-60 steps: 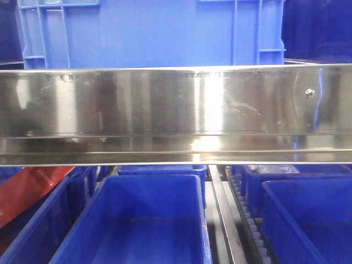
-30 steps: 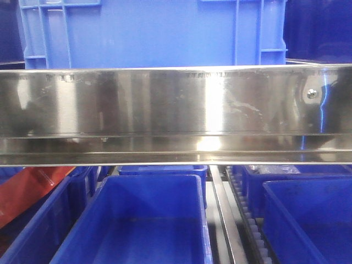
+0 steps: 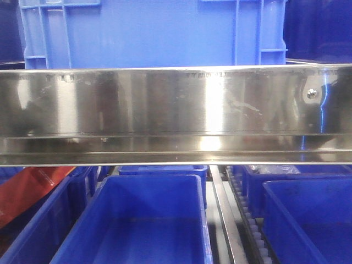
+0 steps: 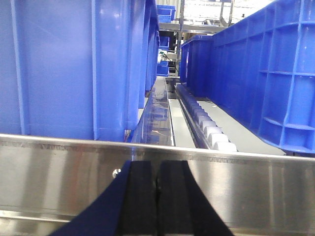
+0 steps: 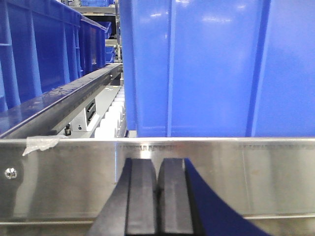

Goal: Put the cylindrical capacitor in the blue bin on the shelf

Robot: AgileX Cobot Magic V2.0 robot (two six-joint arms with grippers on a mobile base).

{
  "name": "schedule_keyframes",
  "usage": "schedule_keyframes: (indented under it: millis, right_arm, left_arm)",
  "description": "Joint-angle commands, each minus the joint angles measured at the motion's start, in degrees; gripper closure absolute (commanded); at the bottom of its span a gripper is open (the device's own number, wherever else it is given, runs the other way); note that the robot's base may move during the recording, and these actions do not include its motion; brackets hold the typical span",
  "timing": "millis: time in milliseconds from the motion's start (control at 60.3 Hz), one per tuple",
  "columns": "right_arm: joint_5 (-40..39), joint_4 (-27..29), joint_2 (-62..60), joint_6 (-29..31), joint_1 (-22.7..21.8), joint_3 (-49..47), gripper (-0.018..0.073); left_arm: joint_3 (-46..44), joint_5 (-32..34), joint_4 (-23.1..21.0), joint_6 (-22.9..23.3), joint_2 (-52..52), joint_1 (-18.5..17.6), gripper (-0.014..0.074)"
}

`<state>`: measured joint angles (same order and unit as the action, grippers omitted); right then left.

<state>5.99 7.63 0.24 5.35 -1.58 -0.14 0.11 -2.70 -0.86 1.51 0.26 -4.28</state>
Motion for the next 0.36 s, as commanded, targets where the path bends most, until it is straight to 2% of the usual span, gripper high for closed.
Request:
schedule_keyframes:
  millis: [0, 348]
  right_arm:
    - [-1.41, 0.33, -0.24, 0.02, -0.18, 0.14, 0.0713]
    - [-1.41, 0.33, -0.24, 0.02, -0.18, 0.14, 0.0713]
  left_arm:
    - [-0.11, 1.1, -0.46, 0.0, -0.26, -0.05, 0.0707]
    - [-0.11, 1.1, -0.46, 0.0, -0.26, -0.05, 0.0707]
